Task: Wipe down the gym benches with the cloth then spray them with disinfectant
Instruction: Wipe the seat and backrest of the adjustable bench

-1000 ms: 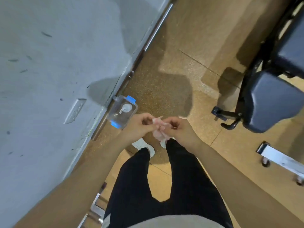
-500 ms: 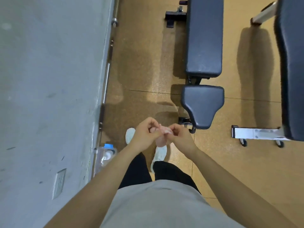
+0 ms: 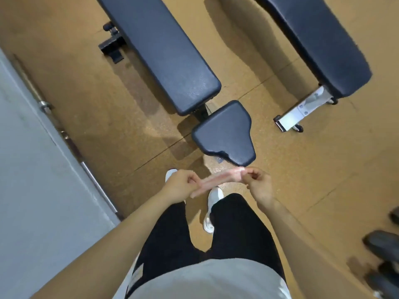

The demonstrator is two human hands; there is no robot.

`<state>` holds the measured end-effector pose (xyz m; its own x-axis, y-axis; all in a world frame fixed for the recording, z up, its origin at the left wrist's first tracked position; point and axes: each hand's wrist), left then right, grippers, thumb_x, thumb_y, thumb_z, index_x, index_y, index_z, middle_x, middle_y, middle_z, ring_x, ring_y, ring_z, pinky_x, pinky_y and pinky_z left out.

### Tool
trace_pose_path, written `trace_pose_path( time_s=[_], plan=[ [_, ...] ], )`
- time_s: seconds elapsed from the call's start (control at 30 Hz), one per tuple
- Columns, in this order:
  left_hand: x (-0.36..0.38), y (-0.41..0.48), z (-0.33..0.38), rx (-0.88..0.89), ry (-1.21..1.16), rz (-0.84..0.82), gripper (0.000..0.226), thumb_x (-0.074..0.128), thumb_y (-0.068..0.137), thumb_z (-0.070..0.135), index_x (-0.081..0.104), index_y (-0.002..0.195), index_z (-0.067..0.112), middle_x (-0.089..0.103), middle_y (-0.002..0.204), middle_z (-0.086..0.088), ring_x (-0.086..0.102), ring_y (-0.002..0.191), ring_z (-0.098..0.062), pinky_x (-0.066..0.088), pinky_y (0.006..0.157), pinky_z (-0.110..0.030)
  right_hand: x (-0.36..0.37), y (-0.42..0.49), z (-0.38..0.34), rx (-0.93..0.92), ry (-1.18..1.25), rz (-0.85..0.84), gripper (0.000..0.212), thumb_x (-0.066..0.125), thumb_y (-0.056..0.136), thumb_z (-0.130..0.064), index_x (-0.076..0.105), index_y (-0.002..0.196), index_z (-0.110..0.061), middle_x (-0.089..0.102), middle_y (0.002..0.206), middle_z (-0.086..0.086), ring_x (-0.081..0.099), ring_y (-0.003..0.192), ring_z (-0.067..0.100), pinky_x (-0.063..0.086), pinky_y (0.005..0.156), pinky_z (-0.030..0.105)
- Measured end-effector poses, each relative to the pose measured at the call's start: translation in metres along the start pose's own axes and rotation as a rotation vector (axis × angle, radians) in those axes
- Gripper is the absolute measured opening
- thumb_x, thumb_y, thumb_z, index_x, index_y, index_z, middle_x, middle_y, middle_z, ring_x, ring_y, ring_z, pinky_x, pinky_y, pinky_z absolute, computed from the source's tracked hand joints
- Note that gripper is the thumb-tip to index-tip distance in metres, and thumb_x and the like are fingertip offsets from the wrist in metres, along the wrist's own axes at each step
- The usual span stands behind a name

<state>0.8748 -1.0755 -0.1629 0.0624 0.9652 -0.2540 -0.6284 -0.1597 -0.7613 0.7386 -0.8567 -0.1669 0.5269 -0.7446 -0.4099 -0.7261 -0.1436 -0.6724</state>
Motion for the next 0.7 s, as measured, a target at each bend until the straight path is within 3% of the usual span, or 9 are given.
trace_pose_path(
  time_s=[0.13, 0.23, 0.33, 0.43, 0.5, 0.6, 0.7],
  plan=[
    [-0.014, 0.064, 0.007, 0.090, 0.198, 0.000, 0.011, 0.068, 0.096, 0.024, 0.067, 0.086, 0.026, 0.064, 0.100, -0.001, 0.061, 0.092, -0.017, 0.051, 0.083, -0.034, 0.013, 0.025, 0.009, 0.091, 0.151, 0.060, 0.019, 0.067, 0.095, -0.004, 0.068, 0.081, -0.016, 0.068, 0.075, -0.002, 0.062, 0.062, -0.002, 0.046, 0.062, 0.013],
    [-0.009, 0.115, 0.009, 0.103, 0.156, -0.005, 0.018, 0.068, 0.097, 0.022, 0.063, 0.081, 0.027, 0.067, 0.095, 0.000, 0.064, 0.089, -0.020, 0.053, 0.084, -0.039, 0.019, 0.056, 0.021, 0.111, 0.194, 0.092, 0.015, 0.065, 0.096, -0.003, 0.066, 0.084, -0.012, 0.066, 0.071, 0.006, 0.063, 0.061, 0.010, 0.046, 0.058, 0.010],
    [0.000, 0.165, 0.006, 0.068, 0.191, 0.027, 0.016, 0.064, 0.098, 0.024, 0.065, 0.082, 0.027, 0.068, 0.084, 0.004, 0.067, 0.083, -0.021, 0.058, 0.081, -0.045, 0.024, 0.095, 0.037, 0.113, 0.177, 0.125, 0.018, 0.063, 0.096, -0.002, 0.065, 0.082, -0.014, 0.063, 0.070, 0.002, 0.057, 0.066, 0.014, 0.046, 0.059, 0.013],
    [0.011, 0.204, 0.001, 0.039, 0.270, 0.098, 0.013, 0.061, 0.098, 0.028, 0.069, 0.089, 0.022, 0.071, 0.087, 0.004, 0.069, 0.085, -0.019, 0.057, 0.078, -0.040, 0.028, 0.134, 0.047, 0.080, 0.143, 0.109, 0.010, 0.061, 0.097, -0.007, 0.067, 0.089, -0.010, 0.060, 0.071, 0.001, 0.053, 0.063, 0.013, 0.044, 0.057, 0.018],
    [0.018, 0.226, 0.000, 0.033, 0.276, 0.149, 0.014, 0.061, 0.096, 0.028, 0.072, 0.091, 0.022, 0.072, 0.088, 0.006, 0.068, 0.086, -0.017, 0.056, 0.078, -0.036, 0.031, 0.158, 0.052, 0.066, 0.143, 0.127, 0.014, 0.063, 0.096, -0.009, 0.067, 0.087, -0.017, 0.062, 0.070, -0.003, 0.059, 0.061, 0.012, 0.049, 0.061, 0.025],
    [0.024, 0.253, 0.000, 0.061, 0.223, 0.211, 0.014, 0.062, 0.097, 0.027, 0.074, 0.094, 0.021, 0.069, 0.086, 0.012, 0.066, 0.087, -0.014, 0.052, 0.075, -0.032, 0.038, 0.190, 0.056, 0.031, 0.121, 0.248, 0.015, 0.063, 0.096, -0.010, 0.067, 0.091, -0.024, 0.060, 0.070, -0.009, 0.059, 0.063, 0.008, 0.051, 0.065, 0.023],
    [0.031, 0.273, -0.002, 0.076, 0.145, 0.308, 0.009, 0.065, 0.096, 0.024, 0.072, 0.101, 0.021, 0.067, 0.092, 0.012, 0.064, 0.089, -0.012, 0.054, 0.082, -0.034, 0.050, 0.213, 0.054, -0.021, 0.047, 0.424, 0.021, 0.059, 0.095, -0.011, 0.067, 0.113, -0.018, 0.064, 0.084, -0.008, 0.059, 0.069, 0.004, 0.053, 0.075, 0.026]
  ],
)
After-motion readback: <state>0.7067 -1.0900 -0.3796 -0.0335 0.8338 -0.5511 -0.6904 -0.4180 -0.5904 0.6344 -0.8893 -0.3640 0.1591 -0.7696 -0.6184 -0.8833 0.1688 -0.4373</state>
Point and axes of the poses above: each hand's wrist, its own y-axis towards the middle knuckle, its own x-axis out of the palm, z = x × y
